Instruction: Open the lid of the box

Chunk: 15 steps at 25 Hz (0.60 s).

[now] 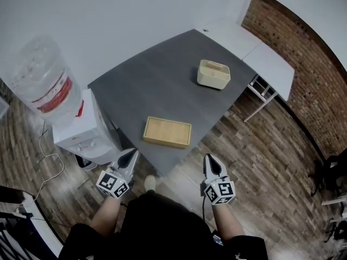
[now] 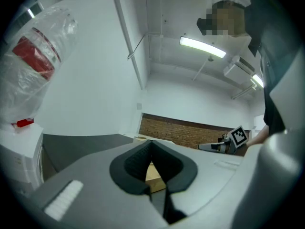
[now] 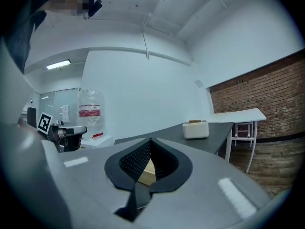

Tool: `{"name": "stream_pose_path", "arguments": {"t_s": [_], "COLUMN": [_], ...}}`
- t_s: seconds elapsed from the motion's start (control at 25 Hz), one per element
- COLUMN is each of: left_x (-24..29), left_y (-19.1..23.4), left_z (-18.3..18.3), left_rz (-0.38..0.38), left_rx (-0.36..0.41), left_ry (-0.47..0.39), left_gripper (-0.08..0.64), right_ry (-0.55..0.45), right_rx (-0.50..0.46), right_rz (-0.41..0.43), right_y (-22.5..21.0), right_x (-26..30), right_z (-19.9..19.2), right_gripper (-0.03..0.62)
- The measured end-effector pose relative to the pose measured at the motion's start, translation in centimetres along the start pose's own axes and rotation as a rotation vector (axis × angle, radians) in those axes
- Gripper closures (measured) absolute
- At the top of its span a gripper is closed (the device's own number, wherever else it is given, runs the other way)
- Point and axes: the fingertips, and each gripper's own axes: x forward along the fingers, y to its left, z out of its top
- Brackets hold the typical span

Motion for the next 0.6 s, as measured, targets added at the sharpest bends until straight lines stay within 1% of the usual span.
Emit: {"name": "stream_pose_path", "arguments": {"t_s": [0.08, 0.28, 0.48, 0.6], "left_x": [1.1, 3.9, 5.7, 6.6], "left_y": [1.2, 4.2, 5.7, 6.6], "left_z": [0.0, -1.3, -1.8, -2.5], "left_rz": [-0.007, -0.005, -0.051, -0.069], "left_rx": [-0.002, -0.011, -0.027, -0.036], "left_ry": [0.006, 0.066, 0.089, 0.120], "left_gripper": [0.560, 0.560, 0.560, 0.560], "right_ry": [-0.003, 0.004, 0.014, 0.016], "right_rx": [-0.003, -0.007, -0.011, -0.004], "right_rz": [-0.010, -0.044, -0.095, -0.118], "right_y": [-0.2, -1.1, -1.6, -1.6], "right_x": [1.3, 3.4, 4.7, 5.8], "right_z": [0.5, 1.1, 1.1, 1.0], "right_gripper": [0.589, 0.589, 0.589, 0.589]}}
